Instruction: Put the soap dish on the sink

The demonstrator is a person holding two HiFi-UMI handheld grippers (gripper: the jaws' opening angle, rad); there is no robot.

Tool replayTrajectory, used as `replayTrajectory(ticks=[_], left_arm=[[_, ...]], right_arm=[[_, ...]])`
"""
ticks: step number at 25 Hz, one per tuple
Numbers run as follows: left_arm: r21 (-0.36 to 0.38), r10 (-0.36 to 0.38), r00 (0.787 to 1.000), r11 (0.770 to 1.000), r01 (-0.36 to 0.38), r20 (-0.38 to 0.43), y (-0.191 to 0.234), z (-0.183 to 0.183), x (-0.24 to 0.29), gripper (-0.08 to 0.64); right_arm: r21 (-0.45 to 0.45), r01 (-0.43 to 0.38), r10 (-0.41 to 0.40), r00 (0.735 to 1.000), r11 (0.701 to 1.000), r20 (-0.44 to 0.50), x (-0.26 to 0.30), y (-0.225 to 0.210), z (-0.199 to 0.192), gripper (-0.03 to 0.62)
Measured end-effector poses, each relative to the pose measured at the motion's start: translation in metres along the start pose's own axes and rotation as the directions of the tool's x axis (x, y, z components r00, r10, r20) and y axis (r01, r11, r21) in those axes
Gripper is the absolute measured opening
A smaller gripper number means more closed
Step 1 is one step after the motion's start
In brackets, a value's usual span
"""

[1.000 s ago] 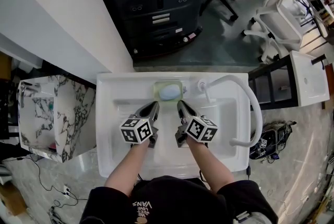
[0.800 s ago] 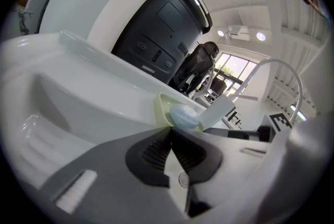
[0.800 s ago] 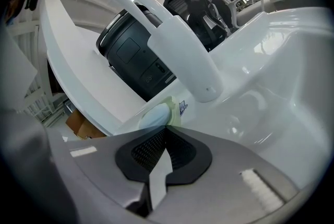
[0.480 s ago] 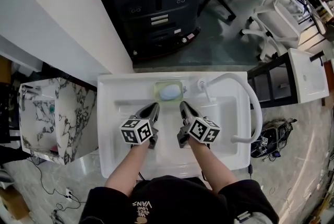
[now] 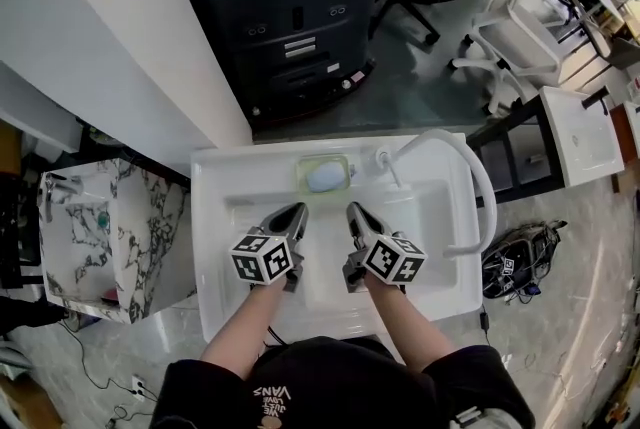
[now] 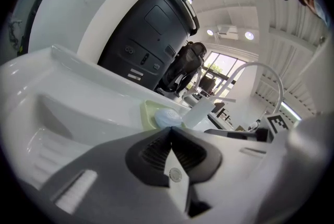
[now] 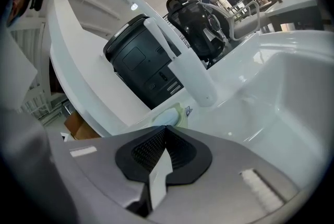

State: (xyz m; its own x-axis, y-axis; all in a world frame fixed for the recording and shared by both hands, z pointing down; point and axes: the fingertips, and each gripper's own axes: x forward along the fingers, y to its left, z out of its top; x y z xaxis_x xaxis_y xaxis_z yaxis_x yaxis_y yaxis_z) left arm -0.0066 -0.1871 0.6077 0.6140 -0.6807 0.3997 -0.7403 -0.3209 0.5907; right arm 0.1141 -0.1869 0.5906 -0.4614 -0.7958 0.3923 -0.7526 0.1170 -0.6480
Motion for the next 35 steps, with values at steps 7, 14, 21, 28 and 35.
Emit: replayTrajectory(ticks=[7, 14, 21, 28, 35], left_arm=[[0.040, -0.046, 0.999, 0.998, 0.046, -0.007, -0.013, 0.001, -0.022, 0.052], [0.091, -0.104, 0.994, 0.990, 0.106, -0.018, -0.030, 0.003, -0.047, 0.052], [0.137, -0.145, 0.989, 0.980, 0.148, -0.027, -0.041, 0.001, -0.078, 0.052], [0.154, -0.156, 0.987, 0.975, 0.160, -0.034, -0.043, -0.008, -0.107, 0.052], [0.181, -0.169, 0.985, 0.968, 0.173, -0.037, -0.046, -0.015, -0.131, 0.052]], right_arm=[[-0.007, 0.007, -0.007, 0.999, 1.000, 0.049, -0.024, 0.019, -0.003, 0.002], [-0.017, 0.010, -0.008, 0.995, 1.000, 0.103, -0.052, 0.041, -0.008, 0.002], [-0.018, 0.021, -0.018, 0.987, 1.000, 0.159, -0.079, 0.062, -0.018, 0.002], [-0.037, 0.025, -0.018, 0.984, 0.999, 0.178, -0.098, 0.078, -0.033, 0.002], [-0.069, 0.041, -0.028, 0.984, 0.997, 0.176, -0.116, 0.090, -0.045, 0.002]])
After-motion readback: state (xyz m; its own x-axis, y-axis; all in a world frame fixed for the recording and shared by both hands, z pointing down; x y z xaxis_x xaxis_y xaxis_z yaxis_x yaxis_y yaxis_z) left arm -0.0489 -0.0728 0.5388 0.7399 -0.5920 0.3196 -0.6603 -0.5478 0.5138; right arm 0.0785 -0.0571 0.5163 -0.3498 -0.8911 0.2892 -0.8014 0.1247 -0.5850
